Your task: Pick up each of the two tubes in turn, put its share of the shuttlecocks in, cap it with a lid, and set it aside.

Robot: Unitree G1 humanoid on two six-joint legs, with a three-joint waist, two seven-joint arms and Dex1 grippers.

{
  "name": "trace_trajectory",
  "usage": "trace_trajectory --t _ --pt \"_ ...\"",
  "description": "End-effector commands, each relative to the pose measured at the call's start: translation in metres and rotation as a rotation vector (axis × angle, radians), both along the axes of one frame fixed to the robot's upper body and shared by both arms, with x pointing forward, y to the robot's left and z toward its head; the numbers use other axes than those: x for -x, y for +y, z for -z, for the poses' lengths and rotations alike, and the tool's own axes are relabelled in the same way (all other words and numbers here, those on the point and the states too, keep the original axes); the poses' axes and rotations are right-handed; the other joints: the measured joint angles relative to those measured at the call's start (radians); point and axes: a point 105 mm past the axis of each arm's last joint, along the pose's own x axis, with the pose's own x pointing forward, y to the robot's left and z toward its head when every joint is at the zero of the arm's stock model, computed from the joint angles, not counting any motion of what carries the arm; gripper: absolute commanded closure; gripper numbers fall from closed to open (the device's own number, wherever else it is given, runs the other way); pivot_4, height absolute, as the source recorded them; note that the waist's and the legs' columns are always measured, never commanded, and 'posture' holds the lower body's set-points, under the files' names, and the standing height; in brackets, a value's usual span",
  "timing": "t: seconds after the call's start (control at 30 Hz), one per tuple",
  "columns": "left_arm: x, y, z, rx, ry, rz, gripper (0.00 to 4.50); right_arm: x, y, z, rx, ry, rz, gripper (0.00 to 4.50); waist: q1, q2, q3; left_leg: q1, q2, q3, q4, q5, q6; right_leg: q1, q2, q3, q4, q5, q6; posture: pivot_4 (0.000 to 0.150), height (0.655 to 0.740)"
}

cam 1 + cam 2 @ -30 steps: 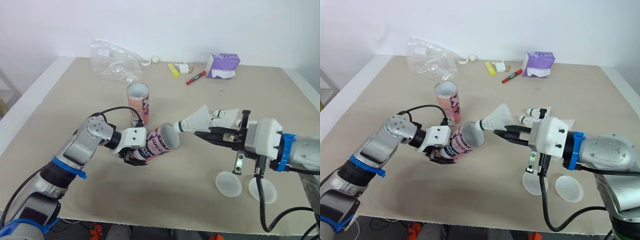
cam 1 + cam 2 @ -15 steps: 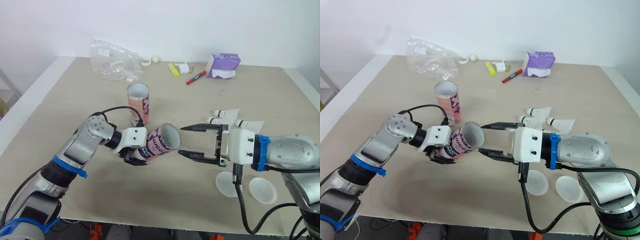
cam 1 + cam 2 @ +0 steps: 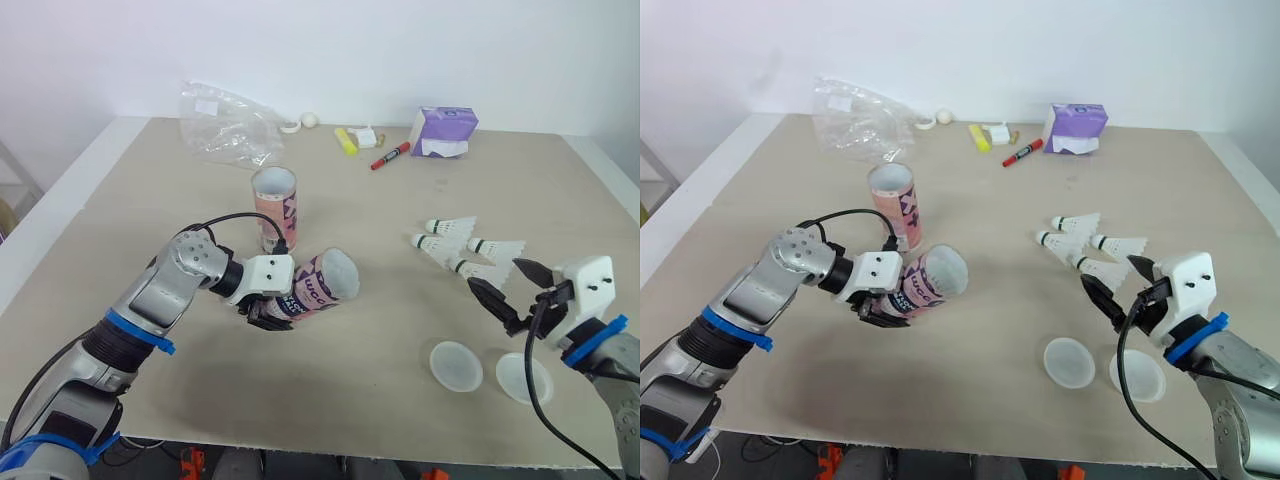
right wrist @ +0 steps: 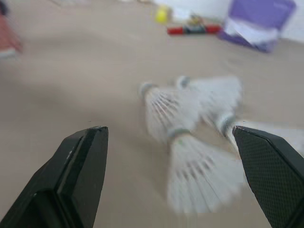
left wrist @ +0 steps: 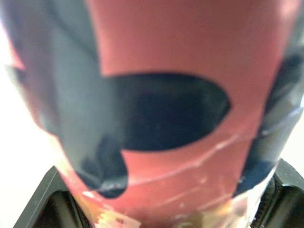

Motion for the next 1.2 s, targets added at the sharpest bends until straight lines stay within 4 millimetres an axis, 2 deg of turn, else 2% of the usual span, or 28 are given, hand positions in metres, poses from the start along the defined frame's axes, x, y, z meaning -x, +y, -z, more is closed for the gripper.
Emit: trace_trajectory --t 0.03,0.2,0.33,0.5,1.17,1.2 --pt "0.0 0.001 0.008 -0.02 0.005 -0.008 1.03 0.002 -0.01 -0.01 -0.025 -0.048 0.05 0.02 0.0 0.0 0.0 0.0 0.0 0.0 0.0 0.0 0.0 0.0 0.0 0.0 0.0 0.0 0.0 0.15 0.74" --pt "-0.001 0.001 0.007 -0.021 -0.001 -0.01 1.03 0.003 -0.002 0.011 -0.104 0.06 0.023 0.02 0.001 0.0 0.0 -0.001 0.0 0.0 -0.001 0.0 0.0 0.0 0.0 0.0 0.0 0.0 0.0 0.15 0.74" --pt "0.0 0.0 0.006 -0.015 0.002 -0.012 1.03 -0.004 0.002 0.023 -0.166 0.108 0.016 0.02 0.0 0.0 0.0 0.0 0.0 0.0 -0.001 0.0 0.0 0.0 0.0 0.0 0.0 0.0 0.0 0.15 0.74" --pt "0.002 0.0 0.007 -0.01 0.003 -0.016 1.03 -0.021 0.0 0.024 -0.275 0.107 0.045 0.02 -0.001 0.0 0.0 -0.001 0.0 0.0 -0.001 0.0 0.0 0.0 0.0 0.0 0.0 0.0 0.0 0.15 0.74" --pt "0.004 -0.001 0.006 0.006 0.002 -0.034 1.03 -0.04 0.004 0.037 -0.342 0.164 0.02 0.02 0.002 0.001 0.0 -0.001 0.0 0.0 -0.001 0.0 0.0 0.0 0.0 0.0 0.0 -0.001 0.0 0.15 0.74" --pt "0.004 -0.001 0.006 0.006 0.001 -0.035 1.03 -0.041 0.004 0.037 -0.343 0.162 0.02 0.26 0.002 0.001 0.0 -0.001 0.0 0.0 -0.001 0.0 0.0 0.0 0.0 0.0 -0.001 -0.001 0.0 0.15 0.74"
